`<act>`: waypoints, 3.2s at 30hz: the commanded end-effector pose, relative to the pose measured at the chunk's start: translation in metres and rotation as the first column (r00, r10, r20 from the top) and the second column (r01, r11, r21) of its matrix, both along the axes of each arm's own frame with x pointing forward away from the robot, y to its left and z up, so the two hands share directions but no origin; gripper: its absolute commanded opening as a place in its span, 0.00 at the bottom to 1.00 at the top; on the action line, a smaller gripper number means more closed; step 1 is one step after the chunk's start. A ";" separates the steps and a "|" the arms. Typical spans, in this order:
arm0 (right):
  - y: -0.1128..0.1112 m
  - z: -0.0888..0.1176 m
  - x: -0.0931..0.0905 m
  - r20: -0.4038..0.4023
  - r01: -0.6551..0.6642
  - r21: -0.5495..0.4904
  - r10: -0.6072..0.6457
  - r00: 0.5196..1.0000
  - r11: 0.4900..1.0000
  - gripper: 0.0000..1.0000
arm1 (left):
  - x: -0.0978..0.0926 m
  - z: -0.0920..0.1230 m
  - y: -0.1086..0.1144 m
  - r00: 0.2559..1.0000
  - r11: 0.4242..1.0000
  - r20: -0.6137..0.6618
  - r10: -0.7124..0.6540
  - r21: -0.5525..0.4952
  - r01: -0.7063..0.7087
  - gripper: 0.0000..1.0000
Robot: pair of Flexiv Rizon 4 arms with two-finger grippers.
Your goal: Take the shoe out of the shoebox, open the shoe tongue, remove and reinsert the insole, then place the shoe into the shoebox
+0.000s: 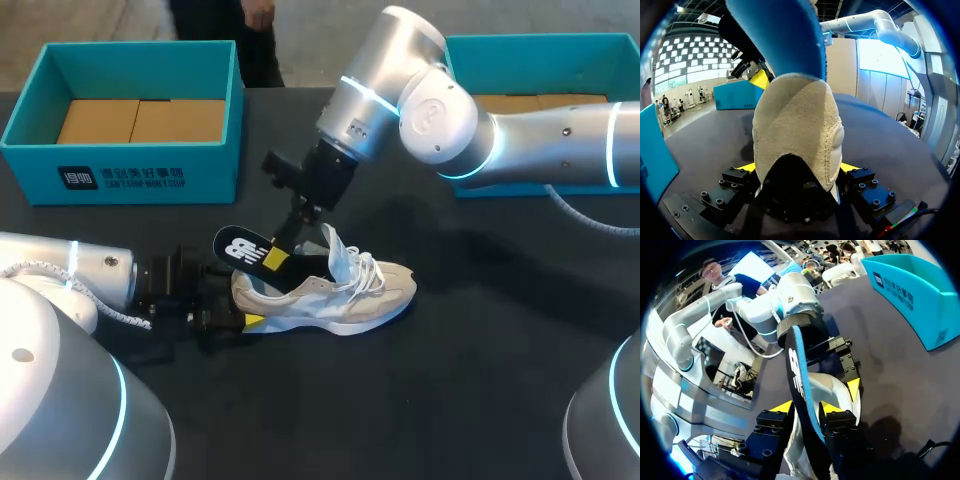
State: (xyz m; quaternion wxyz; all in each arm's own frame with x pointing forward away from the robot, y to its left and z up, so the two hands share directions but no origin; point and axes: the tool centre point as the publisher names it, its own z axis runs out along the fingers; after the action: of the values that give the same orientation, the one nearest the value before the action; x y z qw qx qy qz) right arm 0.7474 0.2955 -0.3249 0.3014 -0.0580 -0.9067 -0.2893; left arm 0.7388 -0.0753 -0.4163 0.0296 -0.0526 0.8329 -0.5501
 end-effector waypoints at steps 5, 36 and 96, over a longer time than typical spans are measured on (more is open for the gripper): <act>0.002 0.000 0.001 0.008 0.003 -0.002 -0.003 1.000 1.000 0.00 | -0.001 0.001 0.000 1.000 1.000 0.001 0.002 0.001 -0.002 0.00; 0.018 0.141 0.064 0.389 0.200 0.331 -0.327 0.861 0.922 0.00 | -0.001 0.001 0.000 1.000 1.000 0.001 0.002 0.001 -0.002 0.00; -0.011 0.306 0.054 0.006 0.430 0.656 -0.574 0.819 0.621 0.00 | -0.001 0.001 0.000 1.000 1.000 0.001 0.002 0.001 -0.002 0.00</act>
State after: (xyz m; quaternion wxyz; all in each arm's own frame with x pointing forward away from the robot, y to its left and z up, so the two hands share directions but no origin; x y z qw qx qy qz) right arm 0.8122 0.2892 -0.0266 0.1148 -0.1661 -0.7317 -0.6510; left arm 0.7389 -0.0753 -0.4162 0.0296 -0.0526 0.8329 -0.5501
